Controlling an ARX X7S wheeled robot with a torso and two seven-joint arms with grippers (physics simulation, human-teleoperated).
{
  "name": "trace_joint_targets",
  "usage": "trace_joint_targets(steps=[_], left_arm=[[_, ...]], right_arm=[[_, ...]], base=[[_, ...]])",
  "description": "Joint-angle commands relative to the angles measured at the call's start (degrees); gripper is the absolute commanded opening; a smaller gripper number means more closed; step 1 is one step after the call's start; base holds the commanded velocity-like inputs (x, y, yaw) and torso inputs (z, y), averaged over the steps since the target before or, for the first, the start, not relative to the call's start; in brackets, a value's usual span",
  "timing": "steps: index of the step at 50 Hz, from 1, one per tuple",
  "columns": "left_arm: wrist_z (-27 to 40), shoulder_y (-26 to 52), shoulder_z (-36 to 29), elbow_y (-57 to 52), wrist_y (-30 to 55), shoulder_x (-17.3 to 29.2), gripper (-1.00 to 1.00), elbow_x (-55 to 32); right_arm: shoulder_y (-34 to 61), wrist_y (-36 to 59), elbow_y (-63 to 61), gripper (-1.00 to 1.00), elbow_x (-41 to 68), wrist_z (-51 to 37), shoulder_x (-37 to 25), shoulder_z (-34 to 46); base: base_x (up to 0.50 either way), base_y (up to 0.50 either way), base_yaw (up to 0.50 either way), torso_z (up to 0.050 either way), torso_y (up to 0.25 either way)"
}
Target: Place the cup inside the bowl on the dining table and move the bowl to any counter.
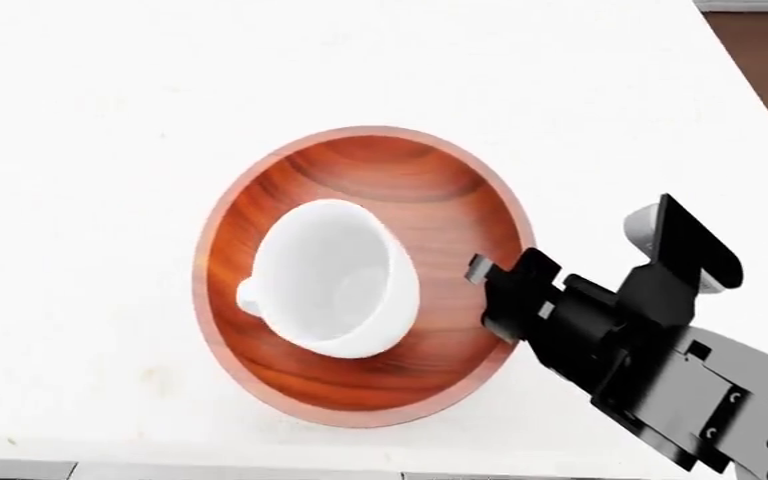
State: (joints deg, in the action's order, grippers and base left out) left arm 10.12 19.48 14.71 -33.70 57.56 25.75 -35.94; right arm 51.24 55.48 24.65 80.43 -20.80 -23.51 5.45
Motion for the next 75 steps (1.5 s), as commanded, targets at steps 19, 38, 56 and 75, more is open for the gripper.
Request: trace_joint_targets(steps=[19, 38, 56, 75], left_arm=[[-0.07, 0.06, 0.21, 0.83, -0.57, 0.18, 1.0, -0.07], [0.57, 0.75, -1.45, 0.82, -0.76, 0.12, 1.0, 0.26], [0.73, 0.32, -1.86, 1.16, -1.4, -0.05, 1.0, 0.18], [1.35, 0.76, -2.27, 0.89, -1.13, 0.07, 1.0, -0.15]], right_arm=[[-0.79, -0.51, -1.86, -1.0, 3.3, -0.68, -0.26, -2.37], [-3.86, -1.38, -3.91, -1.0, 5.43, -1.55, -1.81, -4.84], [-3.89, -1.83, -4.25, -1.0, 4.83, -1.03, -2.88, -4.63], [-4.72, -3.45, -5.39, -1.0, 3.47, -0.03, -3.51, -4.45]], base=[[-0.04, -0.5, 0.0, 0.0, 0.001], [-0.04, -0.5, 0.0, 0.001, 0.0], [-0.02, -0.5, 0.0, 0.0, 0.001], [0.0, -0.5, 0.0, 0.0, 0.001]])
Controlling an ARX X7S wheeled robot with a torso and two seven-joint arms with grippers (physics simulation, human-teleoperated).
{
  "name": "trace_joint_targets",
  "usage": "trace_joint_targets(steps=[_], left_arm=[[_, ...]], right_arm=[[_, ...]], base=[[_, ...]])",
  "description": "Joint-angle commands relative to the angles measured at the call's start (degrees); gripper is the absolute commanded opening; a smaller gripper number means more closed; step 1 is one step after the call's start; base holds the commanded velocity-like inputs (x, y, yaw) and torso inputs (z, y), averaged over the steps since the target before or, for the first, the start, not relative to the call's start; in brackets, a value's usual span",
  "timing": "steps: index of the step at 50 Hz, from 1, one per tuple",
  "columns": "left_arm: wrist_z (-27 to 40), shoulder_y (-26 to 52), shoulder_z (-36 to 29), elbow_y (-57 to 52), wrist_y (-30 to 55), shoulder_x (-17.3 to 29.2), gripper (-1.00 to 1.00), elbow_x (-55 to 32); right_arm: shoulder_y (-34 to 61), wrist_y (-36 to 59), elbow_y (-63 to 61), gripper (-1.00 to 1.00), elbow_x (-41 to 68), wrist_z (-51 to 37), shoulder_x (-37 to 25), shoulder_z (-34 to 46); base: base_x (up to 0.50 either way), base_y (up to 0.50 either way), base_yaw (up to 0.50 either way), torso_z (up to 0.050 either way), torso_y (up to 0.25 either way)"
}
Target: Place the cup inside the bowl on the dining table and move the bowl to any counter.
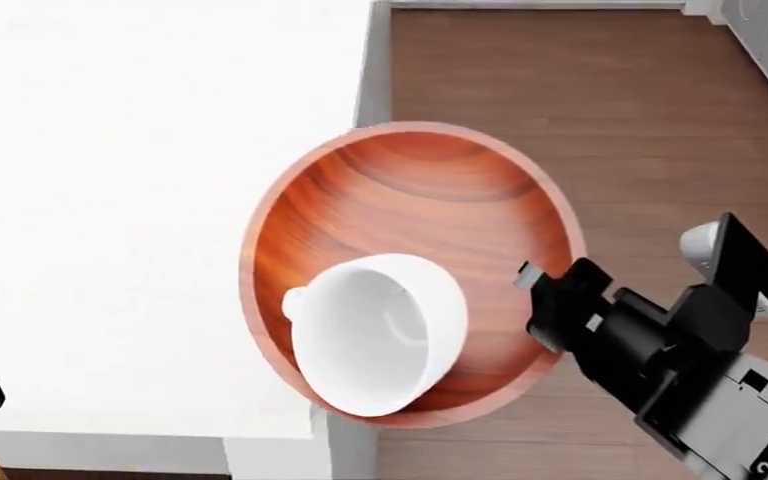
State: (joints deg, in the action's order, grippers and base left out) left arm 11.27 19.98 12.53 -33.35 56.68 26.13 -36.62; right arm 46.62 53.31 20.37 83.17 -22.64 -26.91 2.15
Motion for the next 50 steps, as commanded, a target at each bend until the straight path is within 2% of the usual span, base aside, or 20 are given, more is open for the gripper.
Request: trace_joint_targets(steps=[1, 37, 50], left_arm=[[0.18, 0.19, 0.0, 0.5, -0.3, -0.29, 1.0, 0.47], [0.54, 0.71, -0.54, 0.78, -0.74, -0.03, 1.0, -0.13], [0.76, 0.5, -0.73, 0.77, -1.03, 0.01, 1.0, -0.18]], right_arm=[[-0.07, -1.23, -1.46, -1.0, 0.3, 2.39, -0.28, -0.76], [-0.62, -3.37, -2.29, -1.0, -1.12, 4.37, -0.58, -0.31], [-1.26, -4.26, -2.96, -1.0, -2.57, 7.32, -0.93, 0.68]], base=[[0.01, -0.5, 0.0, 0.0, 0.0], [0.16, -0.5, 0.0, 0.0, 0.001], [0.39, -0.39, 0.0, 0.0, 0.002]])
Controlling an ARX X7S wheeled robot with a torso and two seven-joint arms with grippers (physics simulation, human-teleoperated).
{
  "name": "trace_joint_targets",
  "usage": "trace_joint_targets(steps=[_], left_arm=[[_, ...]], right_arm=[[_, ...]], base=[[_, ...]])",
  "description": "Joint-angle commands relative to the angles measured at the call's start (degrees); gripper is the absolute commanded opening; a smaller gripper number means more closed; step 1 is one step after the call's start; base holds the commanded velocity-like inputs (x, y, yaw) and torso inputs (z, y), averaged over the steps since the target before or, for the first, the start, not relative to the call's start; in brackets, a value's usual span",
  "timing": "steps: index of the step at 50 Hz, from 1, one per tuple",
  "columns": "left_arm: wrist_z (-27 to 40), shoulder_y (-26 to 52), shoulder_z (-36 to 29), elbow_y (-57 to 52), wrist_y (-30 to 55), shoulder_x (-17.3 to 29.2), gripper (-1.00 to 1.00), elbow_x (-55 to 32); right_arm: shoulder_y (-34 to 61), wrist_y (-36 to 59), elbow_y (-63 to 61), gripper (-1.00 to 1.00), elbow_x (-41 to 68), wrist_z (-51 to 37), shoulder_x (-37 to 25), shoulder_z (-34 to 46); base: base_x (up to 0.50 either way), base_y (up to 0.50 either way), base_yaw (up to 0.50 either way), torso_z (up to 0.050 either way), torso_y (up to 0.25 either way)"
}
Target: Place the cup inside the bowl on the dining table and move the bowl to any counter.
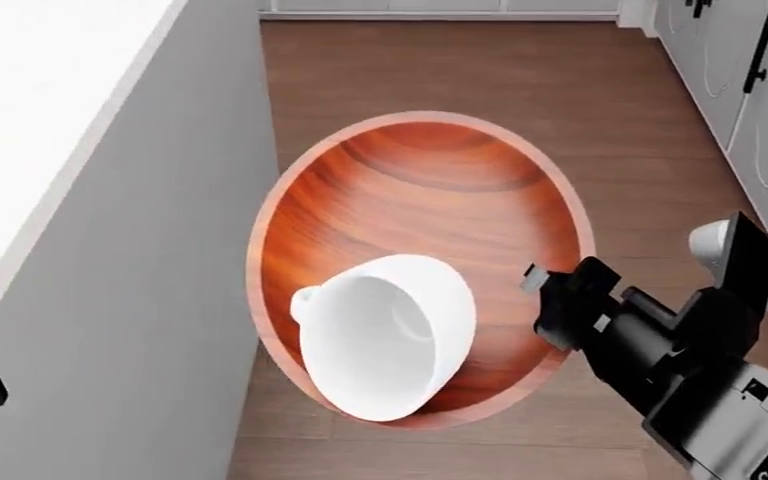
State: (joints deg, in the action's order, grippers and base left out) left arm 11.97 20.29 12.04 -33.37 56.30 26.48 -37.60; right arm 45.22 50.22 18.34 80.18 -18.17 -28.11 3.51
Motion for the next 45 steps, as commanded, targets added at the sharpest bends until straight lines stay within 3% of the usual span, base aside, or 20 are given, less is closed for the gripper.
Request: trace_joint_targets(steps=[1, 45], left_arm=[[0.06, 0.17, -0.22, 0.8, -0.66, -0.31, 1.0, 0.8], [-0.24, -0.61, -0.19, 1.61, -1.84, 0.29, 1.0, 0.1]], right_arm=[[0.14, -1.52, -0.91, -1.0, 0.34, 2.93, 0.37, -0.81], [-0.31, -3.39, 0.08, -1.0, -0.77, 3.98, 0.51, -0.27]], base=[[0.5, -0.16, 0.0, 0.0, 0.0], [0.5, -0.06, 0.0, 0.0, 0.002]])
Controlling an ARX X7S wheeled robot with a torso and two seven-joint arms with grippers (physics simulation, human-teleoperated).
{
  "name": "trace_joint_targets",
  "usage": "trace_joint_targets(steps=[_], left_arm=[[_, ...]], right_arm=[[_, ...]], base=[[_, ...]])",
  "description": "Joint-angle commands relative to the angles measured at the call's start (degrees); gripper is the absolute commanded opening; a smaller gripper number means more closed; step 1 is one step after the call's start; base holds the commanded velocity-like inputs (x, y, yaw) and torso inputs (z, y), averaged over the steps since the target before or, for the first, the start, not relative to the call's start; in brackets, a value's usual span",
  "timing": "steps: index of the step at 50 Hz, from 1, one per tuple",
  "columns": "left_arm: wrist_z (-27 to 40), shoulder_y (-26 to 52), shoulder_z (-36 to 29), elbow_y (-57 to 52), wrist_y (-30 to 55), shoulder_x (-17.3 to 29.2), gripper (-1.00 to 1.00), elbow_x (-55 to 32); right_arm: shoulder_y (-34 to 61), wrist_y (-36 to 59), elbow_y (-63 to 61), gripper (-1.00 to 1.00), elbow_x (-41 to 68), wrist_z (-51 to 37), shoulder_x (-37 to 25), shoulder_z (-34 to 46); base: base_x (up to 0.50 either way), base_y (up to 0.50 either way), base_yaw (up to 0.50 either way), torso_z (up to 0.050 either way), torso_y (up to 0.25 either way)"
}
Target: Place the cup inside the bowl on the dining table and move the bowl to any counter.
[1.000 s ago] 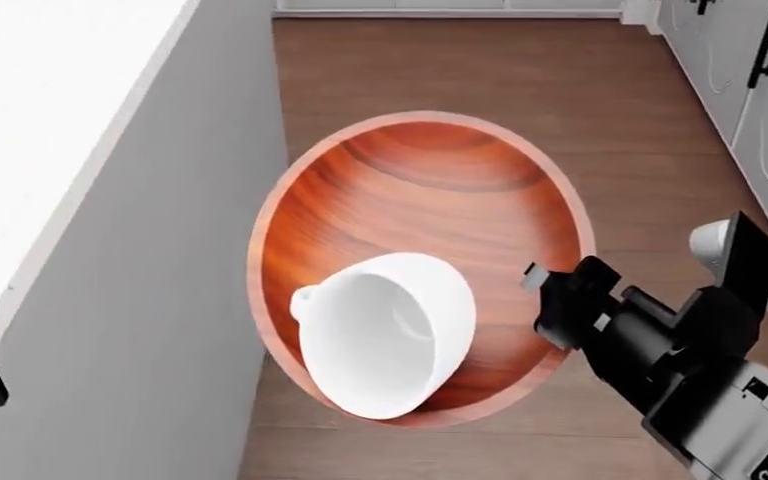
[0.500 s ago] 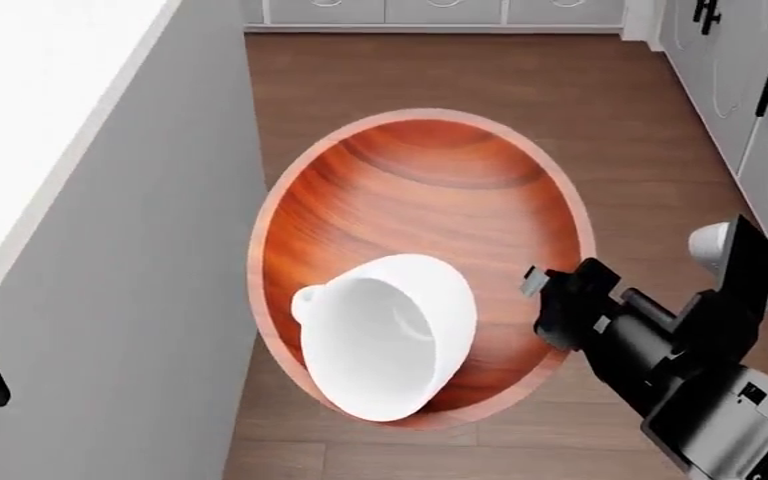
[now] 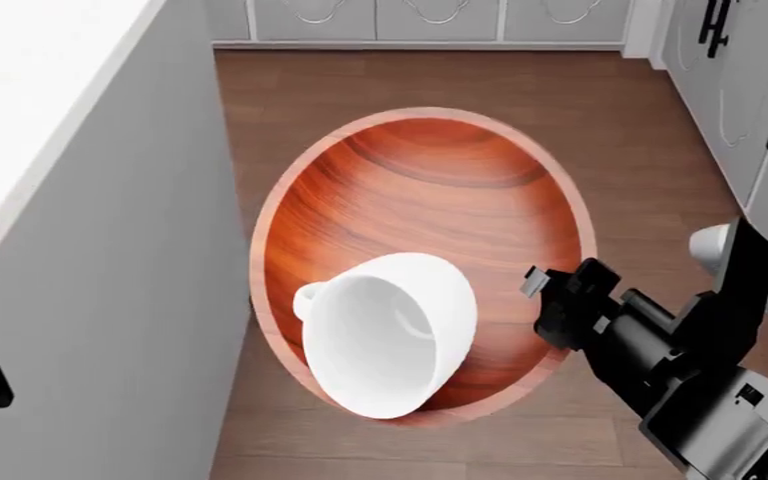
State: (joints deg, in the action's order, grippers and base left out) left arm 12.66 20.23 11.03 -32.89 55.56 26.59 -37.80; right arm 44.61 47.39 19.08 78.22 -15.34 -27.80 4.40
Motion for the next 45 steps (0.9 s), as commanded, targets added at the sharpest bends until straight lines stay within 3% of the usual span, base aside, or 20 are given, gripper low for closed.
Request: trace_joint_targets(steps=[1, 45], left_arm=[[-0.78, -0.33, 0.65, 1.14, -1.0, 0.11, 1.0, 0.31], [0.05, 0.09, -1.15, 1.48, -1.6, -0.03, 1.0, 0.35]], right_arm=[[0.47, -0.52, -0.57, -1.0, 1.23, 1.2, 0.16, -1.17], [-0.01, -0.56, -0.66, -1.0, 1.42, 1.53, -0.26, -0.58]], base=[[0.5, -0.11, 0.0, 0.0, 0.0], [0.5, -0.12, 0.0, 0.0, 0.002]])
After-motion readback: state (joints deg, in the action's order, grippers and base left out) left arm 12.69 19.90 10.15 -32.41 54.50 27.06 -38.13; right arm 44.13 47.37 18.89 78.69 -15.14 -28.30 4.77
